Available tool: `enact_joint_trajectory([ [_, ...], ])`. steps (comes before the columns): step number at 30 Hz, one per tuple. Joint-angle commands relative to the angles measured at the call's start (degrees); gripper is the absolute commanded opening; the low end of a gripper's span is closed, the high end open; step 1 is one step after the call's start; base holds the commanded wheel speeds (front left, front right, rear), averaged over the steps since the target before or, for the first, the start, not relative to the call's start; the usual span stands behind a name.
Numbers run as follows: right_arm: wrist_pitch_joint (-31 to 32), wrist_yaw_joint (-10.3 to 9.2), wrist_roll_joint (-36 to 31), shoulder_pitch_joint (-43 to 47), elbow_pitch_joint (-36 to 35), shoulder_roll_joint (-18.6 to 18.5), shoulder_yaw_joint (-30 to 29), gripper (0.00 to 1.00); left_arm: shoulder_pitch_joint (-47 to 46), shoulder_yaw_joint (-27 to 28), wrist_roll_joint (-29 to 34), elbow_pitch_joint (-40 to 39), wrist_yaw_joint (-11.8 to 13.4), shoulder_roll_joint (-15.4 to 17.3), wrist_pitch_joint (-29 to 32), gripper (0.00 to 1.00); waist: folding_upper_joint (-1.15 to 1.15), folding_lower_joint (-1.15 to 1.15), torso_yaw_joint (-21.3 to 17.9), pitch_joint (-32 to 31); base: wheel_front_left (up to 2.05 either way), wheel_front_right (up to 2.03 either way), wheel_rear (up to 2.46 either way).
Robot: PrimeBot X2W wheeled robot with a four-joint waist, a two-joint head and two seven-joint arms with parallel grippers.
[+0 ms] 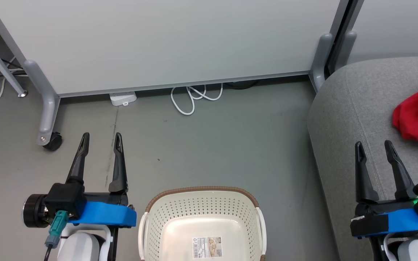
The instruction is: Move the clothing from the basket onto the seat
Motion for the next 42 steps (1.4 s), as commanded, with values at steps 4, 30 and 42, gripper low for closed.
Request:
enact_joint_trajectory([
  [4, -0.17, 0.03, -0.35, 1.78, 0.75, 0.43, -0.32, 1.00, 2.14, 1.81, 1.21, -0.39, -0.99, -0.98, -0.14, 1.00, 0.00, 0.01, 0.69, -1.35, 0.00, 0.00, 0.00],
  [30, 0.04, 0.00, 0.68, 2.25, 5.41, 0.92, 1.13, 0.00, 5.07, 5.30, 3.36, 1.68, -3.48, -2.71, 0.04, 0.00, 0.00, 0.01, 1.88, -3.06, 0.00, 0.00, 0.00],
  [42, 2.88, 0.00, 10.23, 2.32, 7.64, 1.03, 0.70, 0.00, 5.87, 6.52, -6.60, 3.96, -3.77, -2.80, 3.10, 0.00, 0.00, 0.01, 1.60, -3.23, 0.00, 0.00, 0.00],
])
